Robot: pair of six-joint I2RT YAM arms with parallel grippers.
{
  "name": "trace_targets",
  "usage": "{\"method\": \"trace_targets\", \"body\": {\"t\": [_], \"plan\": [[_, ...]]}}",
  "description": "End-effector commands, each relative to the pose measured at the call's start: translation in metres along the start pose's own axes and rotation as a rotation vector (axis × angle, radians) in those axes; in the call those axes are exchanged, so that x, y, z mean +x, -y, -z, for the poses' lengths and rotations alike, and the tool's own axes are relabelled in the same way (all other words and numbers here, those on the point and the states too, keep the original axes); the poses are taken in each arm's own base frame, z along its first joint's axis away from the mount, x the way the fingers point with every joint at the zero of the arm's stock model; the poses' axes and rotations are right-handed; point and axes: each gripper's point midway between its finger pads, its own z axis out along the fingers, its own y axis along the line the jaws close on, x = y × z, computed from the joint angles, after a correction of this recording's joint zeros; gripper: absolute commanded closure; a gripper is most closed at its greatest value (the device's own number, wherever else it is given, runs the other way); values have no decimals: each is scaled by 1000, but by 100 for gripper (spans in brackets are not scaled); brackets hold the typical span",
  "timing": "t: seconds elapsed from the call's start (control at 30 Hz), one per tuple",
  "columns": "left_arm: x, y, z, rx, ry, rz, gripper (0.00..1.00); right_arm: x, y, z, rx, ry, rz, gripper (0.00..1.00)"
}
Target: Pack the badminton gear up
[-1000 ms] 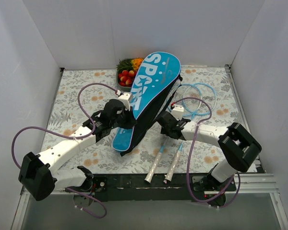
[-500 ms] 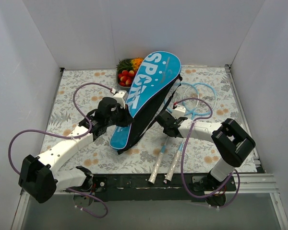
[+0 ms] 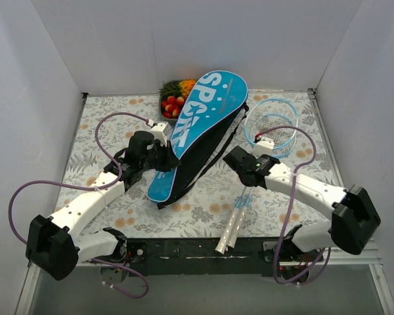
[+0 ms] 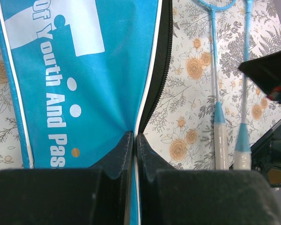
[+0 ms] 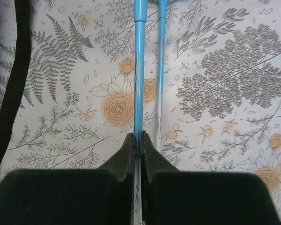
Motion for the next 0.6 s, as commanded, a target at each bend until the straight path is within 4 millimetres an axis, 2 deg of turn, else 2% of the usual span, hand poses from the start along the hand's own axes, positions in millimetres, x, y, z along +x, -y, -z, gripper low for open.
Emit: {"method": "trace_targets", "body": {"t": [0.0, 0.23, 0.47, 0.57], "plan": [[-30, 13, 11, 47, 101, -9, 100, -29, 33, 27, 38, 86, -33, 99], [-52, 21, 9, 66, 131, 34, 100, -11, 37, 58, -102, 47, 30, 99], [-62, 29, 4, 96, 140, 64, 100, 17, 25, 98, -276, -44, 146, 99], [-65, 34, 6, 120, 149, 80, 100, 31, 20, 107, -324, -84, 181, 99]]}}
